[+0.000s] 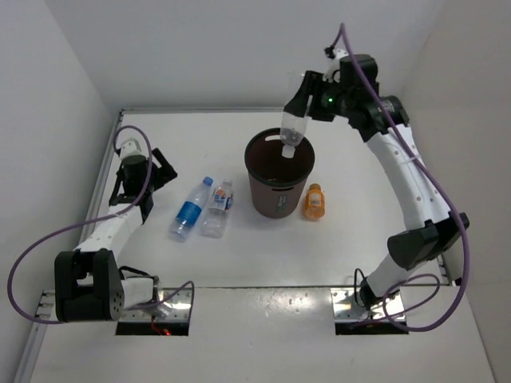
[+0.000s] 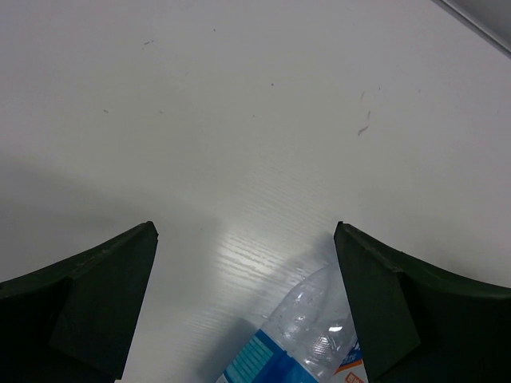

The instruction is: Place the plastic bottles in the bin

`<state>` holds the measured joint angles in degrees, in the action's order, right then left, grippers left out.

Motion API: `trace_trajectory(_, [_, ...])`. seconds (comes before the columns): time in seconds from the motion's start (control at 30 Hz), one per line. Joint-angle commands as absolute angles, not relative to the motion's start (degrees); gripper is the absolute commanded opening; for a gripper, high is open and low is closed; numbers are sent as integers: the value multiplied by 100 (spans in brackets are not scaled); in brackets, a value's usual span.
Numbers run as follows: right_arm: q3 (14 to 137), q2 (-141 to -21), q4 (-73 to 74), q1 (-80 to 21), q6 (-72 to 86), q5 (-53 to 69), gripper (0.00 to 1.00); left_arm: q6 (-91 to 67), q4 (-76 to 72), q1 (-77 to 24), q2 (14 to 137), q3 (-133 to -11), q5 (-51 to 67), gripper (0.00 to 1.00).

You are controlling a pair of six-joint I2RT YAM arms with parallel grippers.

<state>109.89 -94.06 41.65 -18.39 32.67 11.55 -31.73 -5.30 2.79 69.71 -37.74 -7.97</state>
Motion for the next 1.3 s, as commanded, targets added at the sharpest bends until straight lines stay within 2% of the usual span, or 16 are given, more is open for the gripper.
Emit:
trace_trajectory(0.0, [10986, -9615, 4280, -2231, 2822, 572, 0, -3094, -580, 211, 6724, -3718, -861, 100])
trace_trajectory(0.07, [10733, -9615, 4280, -2346, 2821, 318, 0, -3041, -527, 211, 6724, -3718, -923, 100])
trace_trajectory(0.1, [10627, -9615, 4202, -2399, 2769, 229, 5, -3041, -527, 211, 6724, -3718, -923, 100])
trace_trajectory(0.13, [10443, -9554, 4201, -2460, 2769, 159, 16, -3041, -527, 211, 6724, -3718, -923, 100])
trace_trajectory(0.17, [10441, -9554, 4149, -2461, 2769, 80, 21, -3041, -475, 211, 6724, -3718, -923, 100])
trace_trajectory(0.3, [10722, -10070, 4657, -2575, 2716, 79, 28, -3041, -422, 211, 6724, -3718, -984, 100])
trace_trajectory(0.5, [11345, -10273, 4727, -2681, 2716, 0, 60, -2988, -124, 211, 6724, -3884, -1484, 100])
trace_trajectory(0.53, [11547, -10379, 4850, -2681, 2716, 0, 74, -2988, -71, 211, 6724, -3885, -1598, 100])
trace_trajectory(0.63, [12356, -10608, 5316, -2681, 2663, -193, 91, -2936, -18, 211, 6671, -3885, -1758, 100])
trace_trajectory(0.73, [12787, -10547, 5379, -2733, 2663, -605, 100, -2936, -18, 211, 6671, -3833, -1758, 100])
trace_trajectory(0.83, [12710, -10109, 5177, -2610, 2733, -886, 100, -2936, -18, 211, 6618, -3780, -1758, 100])
trace_trajectory(0.9, [12114, -9436, 4671, -2558, 2961, -1726, 100, -2936, -18, 211, 6618, -3779, -1758, 100])
trace_trajectory(1.0, [11076, -8573, 3958, -2444, 2962, -2257, 100, -2936, -79, 211, 6565, -3718, -1696, 100])
trace_trajectory(1.07, [11187, -8639, 4269, -2338, 3337, -2547, 100, -2936, -79, 211, 6565, -3718, -1696, 100])
trace_trajectory(1.17, [11681, -9201, 5500, -1874, 4119, -2427, 100, -2936, -79, 211, 6565, -3665, -1696, 100])
trace_trajectory(1.27, [10858, -9211, 5634, -1145, 4559, -1552, 100, -2883, -132, 211, 6513, -3665, -1644, 100])
